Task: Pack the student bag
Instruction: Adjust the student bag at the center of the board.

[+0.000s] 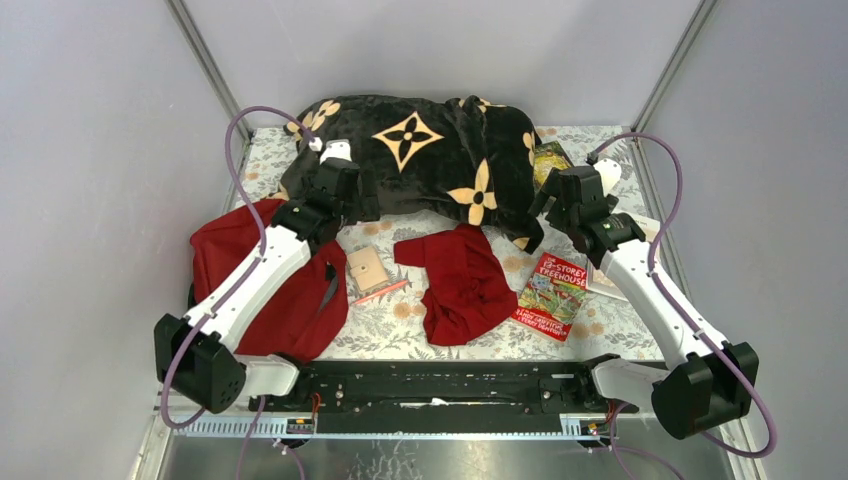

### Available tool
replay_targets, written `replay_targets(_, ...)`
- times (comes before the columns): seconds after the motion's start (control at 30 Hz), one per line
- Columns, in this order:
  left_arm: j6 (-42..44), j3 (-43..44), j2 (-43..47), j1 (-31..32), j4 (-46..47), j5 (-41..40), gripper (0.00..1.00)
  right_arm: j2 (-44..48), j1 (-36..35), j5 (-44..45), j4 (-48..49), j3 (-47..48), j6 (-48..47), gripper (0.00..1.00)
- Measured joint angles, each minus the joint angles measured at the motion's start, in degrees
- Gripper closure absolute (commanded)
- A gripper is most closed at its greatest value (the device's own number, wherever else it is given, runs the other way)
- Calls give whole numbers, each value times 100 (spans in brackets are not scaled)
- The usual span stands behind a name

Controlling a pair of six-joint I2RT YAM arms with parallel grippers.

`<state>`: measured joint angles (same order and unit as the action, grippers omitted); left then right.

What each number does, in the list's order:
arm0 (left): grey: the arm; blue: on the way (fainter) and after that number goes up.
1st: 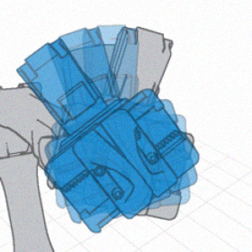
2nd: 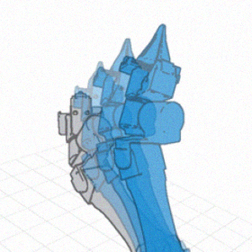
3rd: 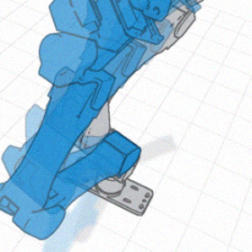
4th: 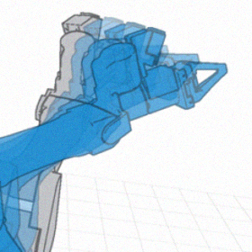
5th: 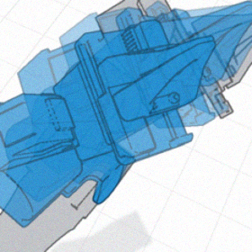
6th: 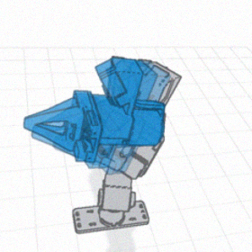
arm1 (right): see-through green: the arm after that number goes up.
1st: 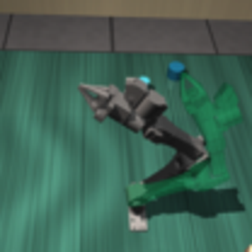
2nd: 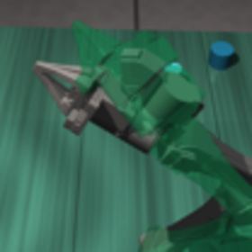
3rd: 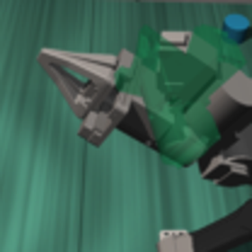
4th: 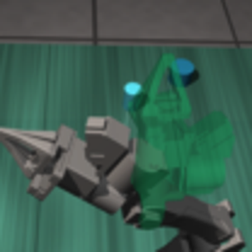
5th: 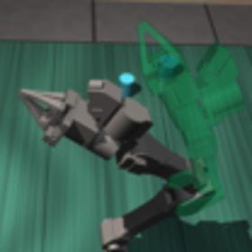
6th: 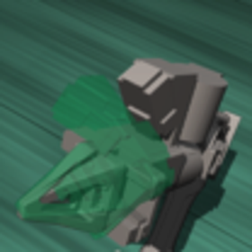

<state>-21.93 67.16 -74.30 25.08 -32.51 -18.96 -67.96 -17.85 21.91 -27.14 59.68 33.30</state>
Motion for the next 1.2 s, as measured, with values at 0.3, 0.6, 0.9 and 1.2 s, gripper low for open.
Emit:
replay_targets(0.3,-286,94,-828,0,-953,-612,2,55,0,-203,385,-195,109,0)
replay_targets(0.6,-1043,-177,-1119,0,-1582,-918,8,164,0,-516,664,-417,179,0)
replay_targets(0.9,-1676,-658,-1569,0,-1950,-1043,20,234,0,-671,756,-570,319,0)
replay_targets(1.2,-2120,-933,-1845,-308,-1937,-868,100,234,0,-765,841,-599,393,0)
